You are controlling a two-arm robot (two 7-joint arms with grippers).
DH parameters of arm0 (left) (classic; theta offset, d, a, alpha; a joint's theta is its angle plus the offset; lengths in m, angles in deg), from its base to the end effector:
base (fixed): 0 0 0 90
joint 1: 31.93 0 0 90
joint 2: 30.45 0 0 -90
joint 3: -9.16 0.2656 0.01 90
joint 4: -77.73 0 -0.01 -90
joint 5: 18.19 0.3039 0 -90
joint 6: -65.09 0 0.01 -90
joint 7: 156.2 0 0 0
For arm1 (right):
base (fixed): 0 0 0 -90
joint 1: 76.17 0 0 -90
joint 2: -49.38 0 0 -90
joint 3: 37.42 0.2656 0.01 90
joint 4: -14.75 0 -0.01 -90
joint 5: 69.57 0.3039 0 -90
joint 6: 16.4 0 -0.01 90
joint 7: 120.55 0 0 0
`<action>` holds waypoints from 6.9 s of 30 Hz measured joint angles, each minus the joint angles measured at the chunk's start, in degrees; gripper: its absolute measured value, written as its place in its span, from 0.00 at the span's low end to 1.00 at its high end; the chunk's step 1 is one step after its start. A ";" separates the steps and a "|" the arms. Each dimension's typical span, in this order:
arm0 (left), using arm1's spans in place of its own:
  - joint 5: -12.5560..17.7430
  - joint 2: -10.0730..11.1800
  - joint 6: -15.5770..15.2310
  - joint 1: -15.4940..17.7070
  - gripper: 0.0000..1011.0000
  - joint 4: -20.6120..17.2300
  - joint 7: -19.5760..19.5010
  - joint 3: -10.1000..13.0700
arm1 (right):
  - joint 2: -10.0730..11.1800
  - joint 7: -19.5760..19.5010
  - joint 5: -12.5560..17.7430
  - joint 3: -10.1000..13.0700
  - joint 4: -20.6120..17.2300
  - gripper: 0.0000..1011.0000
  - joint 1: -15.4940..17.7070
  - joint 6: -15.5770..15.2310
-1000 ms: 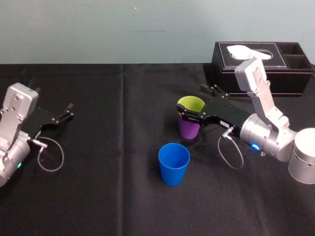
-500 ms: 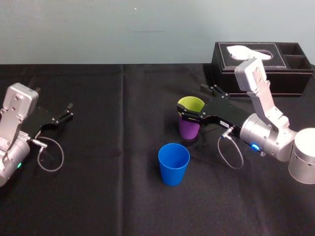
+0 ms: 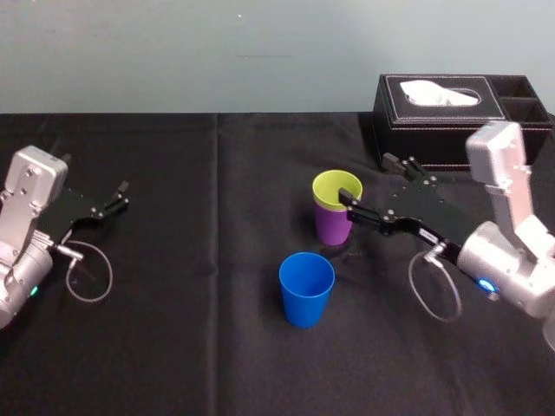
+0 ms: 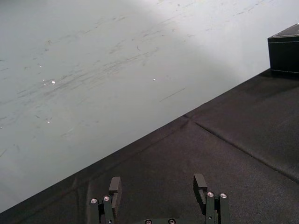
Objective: Stack the three plastic cups sequentially using one hand.
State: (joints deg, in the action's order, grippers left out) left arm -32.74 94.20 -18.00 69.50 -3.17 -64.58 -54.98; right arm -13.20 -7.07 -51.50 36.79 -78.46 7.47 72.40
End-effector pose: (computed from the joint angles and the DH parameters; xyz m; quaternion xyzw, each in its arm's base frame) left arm 0.3495 0.0701 -0.2817 0.1415 -0.1325 0.5799 0.7913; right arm 0.3397 -0.0406 -0.2336 -0.0624 -0.0612 -0.4312 0.8980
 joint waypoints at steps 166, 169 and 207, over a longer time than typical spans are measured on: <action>0.00 0.00 0.00 0.00 1.00 0.00 0.00 0.00 | 5.20 -0.87 2.26 -1.72 -7.96 0.72 -4.49 -11.33; 0.00 0.00 0.00 0.00 1.00 0.00 0.00 0.00 | 4.11 -0.49 1.90 -2.53 -5.77 0.72 -6.36 -10.83; 0.00 0.00 0.00 0.00 1.00 0.00 0.00 0.00 | -0.70 3.64 0.48 -7.93 10.68 0.72 -13.40 -6.41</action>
State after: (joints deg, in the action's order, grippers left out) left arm -32.74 94.20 -18.00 69.50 -3.17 -64.58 -54.98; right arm -13.90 -3.43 -51.02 28.85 -67.78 -5.93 65.98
